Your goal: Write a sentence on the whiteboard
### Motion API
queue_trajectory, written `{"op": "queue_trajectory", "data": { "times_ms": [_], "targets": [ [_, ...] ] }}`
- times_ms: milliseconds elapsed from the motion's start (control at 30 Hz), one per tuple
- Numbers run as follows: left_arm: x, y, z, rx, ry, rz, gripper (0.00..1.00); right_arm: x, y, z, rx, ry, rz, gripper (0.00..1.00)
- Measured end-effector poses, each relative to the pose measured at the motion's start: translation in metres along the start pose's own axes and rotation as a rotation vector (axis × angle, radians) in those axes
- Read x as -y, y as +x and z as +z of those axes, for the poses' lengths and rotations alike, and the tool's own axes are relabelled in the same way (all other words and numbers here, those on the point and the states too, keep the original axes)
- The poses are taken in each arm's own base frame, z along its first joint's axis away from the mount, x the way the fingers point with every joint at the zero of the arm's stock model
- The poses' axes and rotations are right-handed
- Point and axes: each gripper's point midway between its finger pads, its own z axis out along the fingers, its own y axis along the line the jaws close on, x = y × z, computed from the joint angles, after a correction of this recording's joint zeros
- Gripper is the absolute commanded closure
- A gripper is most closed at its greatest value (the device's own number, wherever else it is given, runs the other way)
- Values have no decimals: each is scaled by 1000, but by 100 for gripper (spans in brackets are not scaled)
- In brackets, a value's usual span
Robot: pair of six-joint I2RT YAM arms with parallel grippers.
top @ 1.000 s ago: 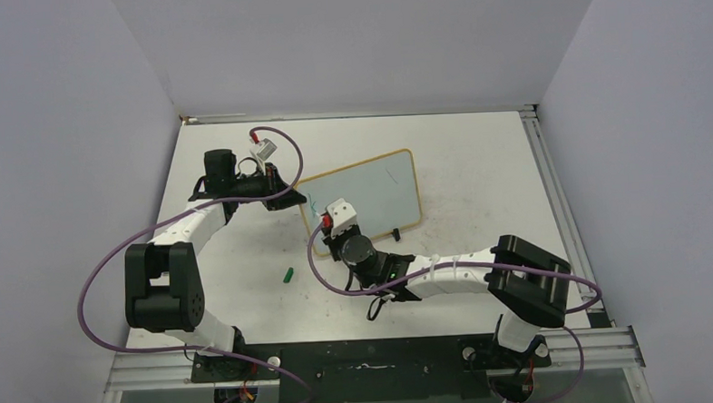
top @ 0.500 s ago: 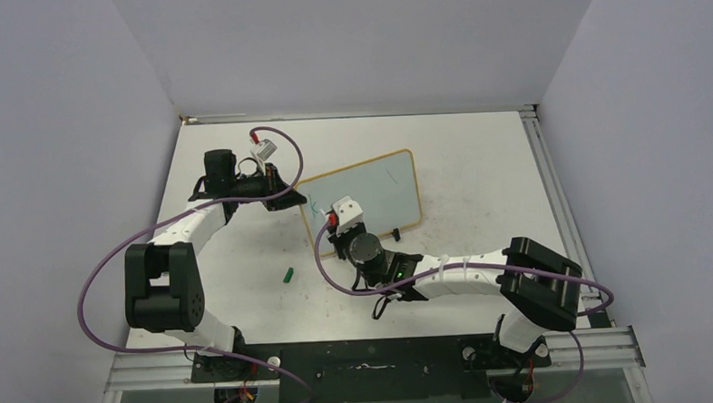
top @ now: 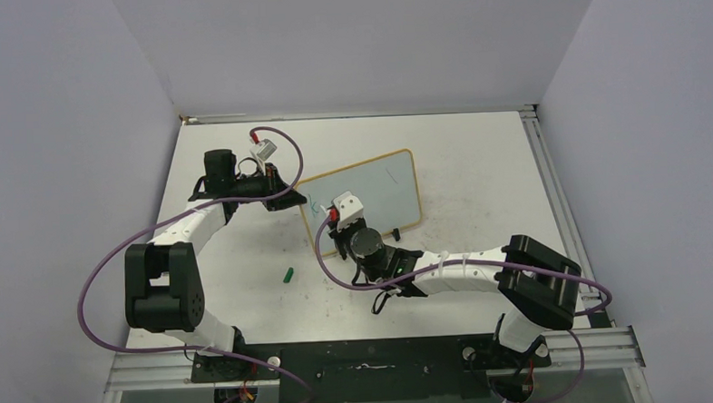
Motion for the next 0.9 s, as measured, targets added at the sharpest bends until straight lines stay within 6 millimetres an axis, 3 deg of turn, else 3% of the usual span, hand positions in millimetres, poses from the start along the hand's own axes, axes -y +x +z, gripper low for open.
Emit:
{"op": "queue_trajectory", "data": {
  "times_ms": [900],
  "targets": [
    [0,0,0,0,-1,0,100,6,1,0,-1,29,10,95]
  ]
}}
